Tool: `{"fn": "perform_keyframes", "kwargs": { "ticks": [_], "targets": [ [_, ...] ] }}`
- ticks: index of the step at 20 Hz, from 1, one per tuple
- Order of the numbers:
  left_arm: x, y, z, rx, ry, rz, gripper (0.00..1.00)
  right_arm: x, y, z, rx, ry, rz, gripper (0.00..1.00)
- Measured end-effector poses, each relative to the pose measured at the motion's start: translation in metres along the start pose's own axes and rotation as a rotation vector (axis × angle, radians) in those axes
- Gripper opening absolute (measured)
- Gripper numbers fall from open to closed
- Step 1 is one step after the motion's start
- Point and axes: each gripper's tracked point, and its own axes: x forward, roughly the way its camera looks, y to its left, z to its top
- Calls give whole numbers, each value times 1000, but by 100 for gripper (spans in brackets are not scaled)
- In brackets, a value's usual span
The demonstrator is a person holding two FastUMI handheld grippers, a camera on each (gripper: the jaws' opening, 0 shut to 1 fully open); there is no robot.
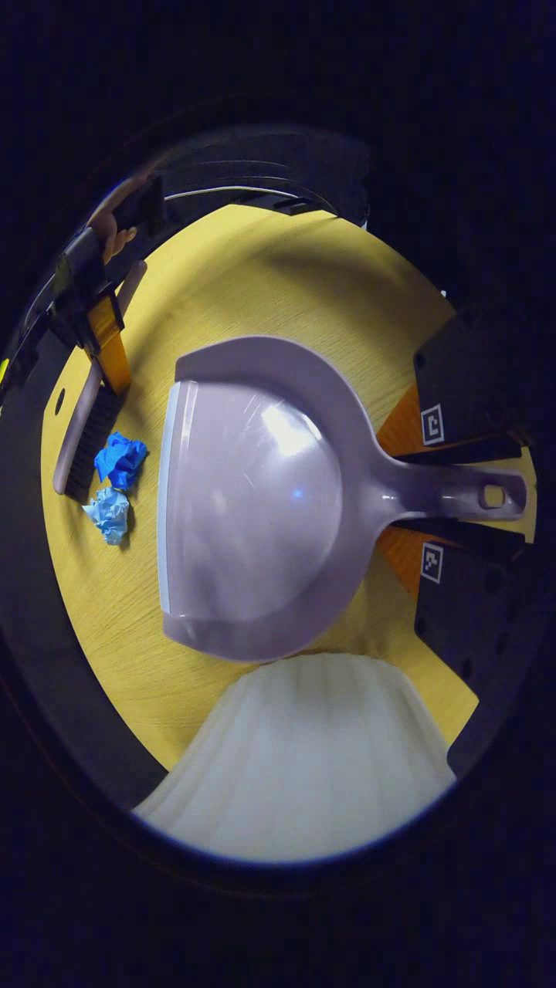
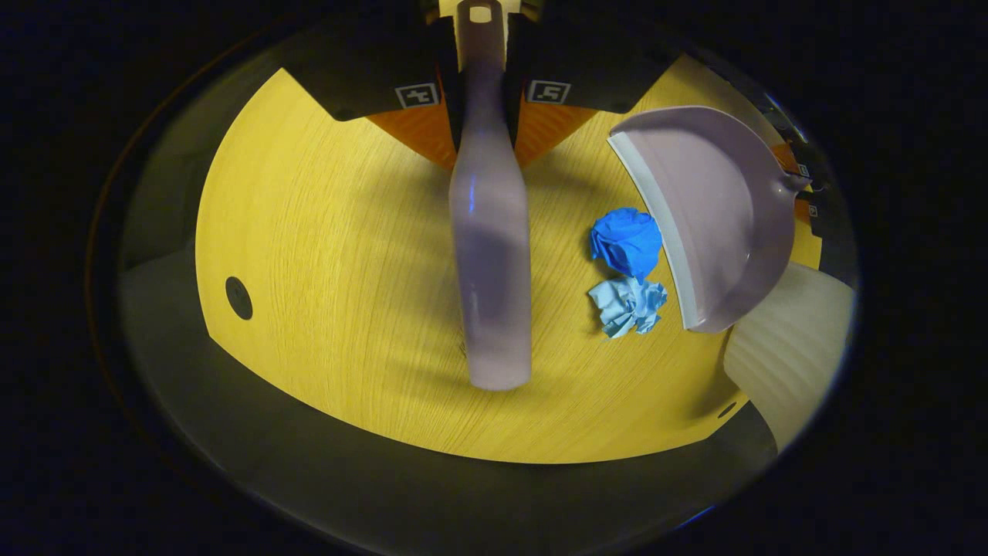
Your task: Pick up the small broom and dustpan from the desktop, sweep the trash into the dustpan with the broom, and then empty the trash into the garbage bin.
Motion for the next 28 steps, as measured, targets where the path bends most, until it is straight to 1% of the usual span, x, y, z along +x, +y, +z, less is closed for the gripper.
{"fn": "perform_keyframes", "kwargs": {
  "ticks": [3,5,10,13,14,15,16,19,22,24,26,28],
  "targets": [
    [0,9,11,53,8,19,30,2,7,2,-21,9,32,27],
    [0,13,16,75,11,24,30,1,15,1,-61,13,55,27],
    [0,13,22,123,22,29,30,-4,52,-17,-207,64,155,27],
    [-1,16,21,157,6,44,30,-6,54,-35,-323,106,192,27],
    [1,16,20,168,-8,42,29,-7,54,-41,-353,113,201,27],
    [2,14,22,169,-25,34,30,-10,60,-42,-366,115,220,27],
    [2,14,24,161,-43,19,30,-12,60,-40,-365,120,235,27],
    [1,11,31,131,-128,-8,30,-26,57,-32,-313,79,223,28],
    [4,8,32,98,-175,-54,30,-44,50,-18,-225,38,232,28],
    [3,8,35,87,-222,-52,30,-54,40,-12,-183,17,218,28],
    [1,7,36,74,-264,-58,30,-41,32,-13,-150,-9,192,28],
    [3,8,36,52,-281,-52,30,-35,22,-18,-112,-34,182,28]
  ]
}}
